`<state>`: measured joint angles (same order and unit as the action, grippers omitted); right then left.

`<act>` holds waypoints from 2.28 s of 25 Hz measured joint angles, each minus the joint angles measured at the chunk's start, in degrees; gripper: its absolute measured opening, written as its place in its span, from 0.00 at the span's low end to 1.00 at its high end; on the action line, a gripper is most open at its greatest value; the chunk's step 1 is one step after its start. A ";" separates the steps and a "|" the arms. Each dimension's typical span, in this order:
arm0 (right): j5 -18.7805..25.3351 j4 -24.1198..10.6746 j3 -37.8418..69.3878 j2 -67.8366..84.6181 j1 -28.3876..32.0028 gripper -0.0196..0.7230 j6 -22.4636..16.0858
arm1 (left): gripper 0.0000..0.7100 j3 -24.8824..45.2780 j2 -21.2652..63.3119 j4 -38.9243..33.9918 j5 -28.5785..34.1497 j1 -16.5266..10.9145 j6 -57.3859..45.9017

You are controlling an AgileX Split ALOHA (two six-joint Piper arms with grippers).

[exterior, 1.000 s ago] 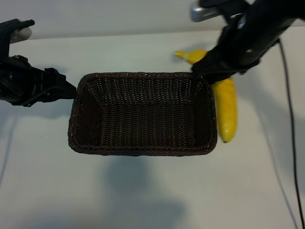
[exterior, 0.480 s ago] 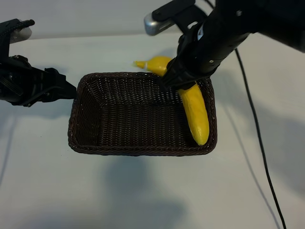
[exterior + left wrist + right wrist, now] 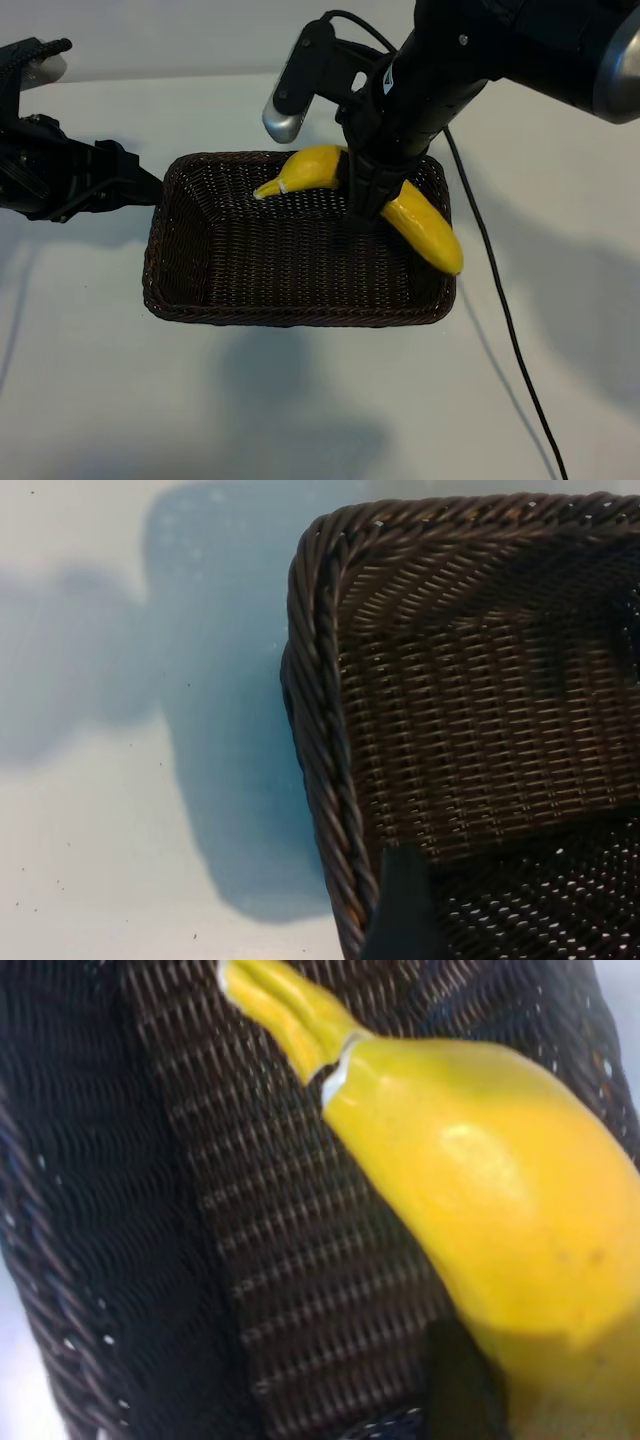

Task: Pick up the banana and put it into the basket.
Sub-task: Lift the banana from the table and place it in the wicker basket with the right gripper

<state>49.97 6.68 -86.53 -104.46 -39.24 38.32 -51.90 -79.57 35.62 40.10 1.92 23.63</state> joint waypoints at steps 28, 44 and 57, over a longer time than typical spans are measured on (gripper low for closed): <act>-6.03 10.08 -0.19 -5.53 -4.66 0.61 15.14 | 0.84 0.00 0.00 0.12 -0.05 0.00 0.00; -9.46 10.61 -0.19 -9.20 -4.66 0.61 15.19 | 0.84 0.00 0.00 0.12 -0.05 0.00 0.00; -11.25 12.73 -0.19 -12.08 -4.66 0.61 15.31 | 0.84 0.00 0.00 0.17 -0.05 0.00 0.11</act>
<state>38.72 19.42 -86.72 -116.54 -43.90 53.63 -51.90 -79.57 35.79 40.04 1.92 23.73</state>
